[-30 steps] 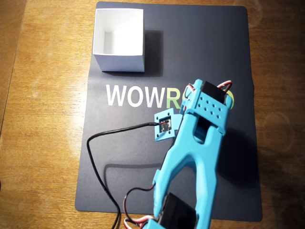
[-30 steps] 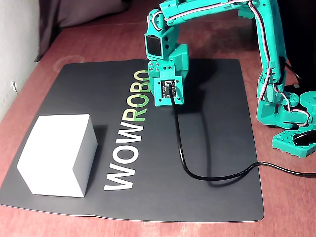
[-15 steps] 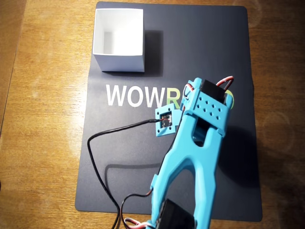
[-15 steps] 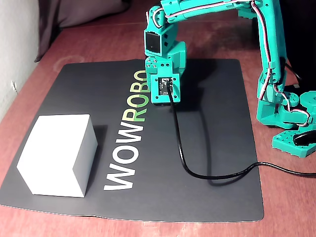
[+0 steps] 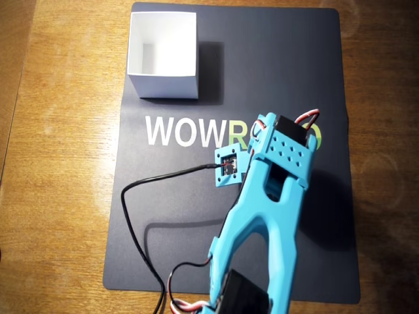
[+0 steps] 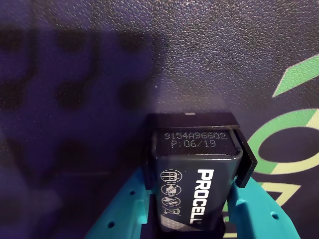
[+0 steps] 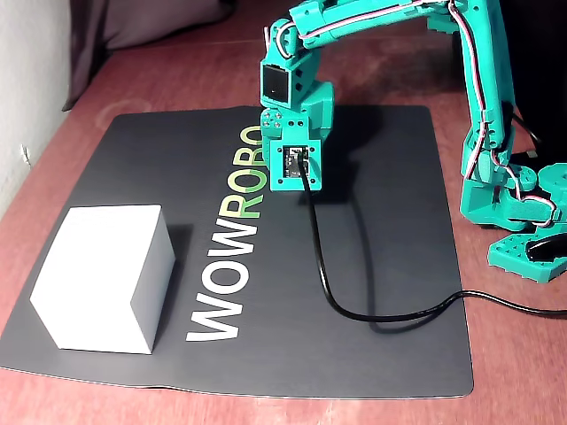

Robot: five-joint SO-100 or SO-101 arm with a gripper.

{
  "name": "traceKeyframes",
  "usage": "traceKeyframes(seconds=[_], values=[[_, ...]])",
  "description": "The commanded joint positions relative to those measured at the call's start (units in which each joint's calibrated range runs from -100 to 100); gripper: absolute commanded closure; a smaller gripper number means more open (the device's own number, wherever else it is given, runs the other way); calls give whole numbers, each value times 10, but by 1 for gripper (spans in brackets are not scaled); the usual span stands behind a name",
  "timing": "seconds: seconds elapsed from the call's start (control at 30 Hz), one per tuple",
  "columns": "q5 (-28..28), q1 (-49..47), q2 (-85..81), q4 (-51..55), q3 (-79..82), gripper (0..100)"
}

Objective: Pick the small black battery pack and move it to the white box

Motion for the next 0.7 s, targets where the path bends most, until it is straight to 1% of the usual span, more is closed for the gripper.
traceKeyframes(seconds=[0.0,0.5,0.67], values=[[1,4,4,-7,2,91],[1,8,-8,0,-8,94],[1,4,-45,1,-5,94]])
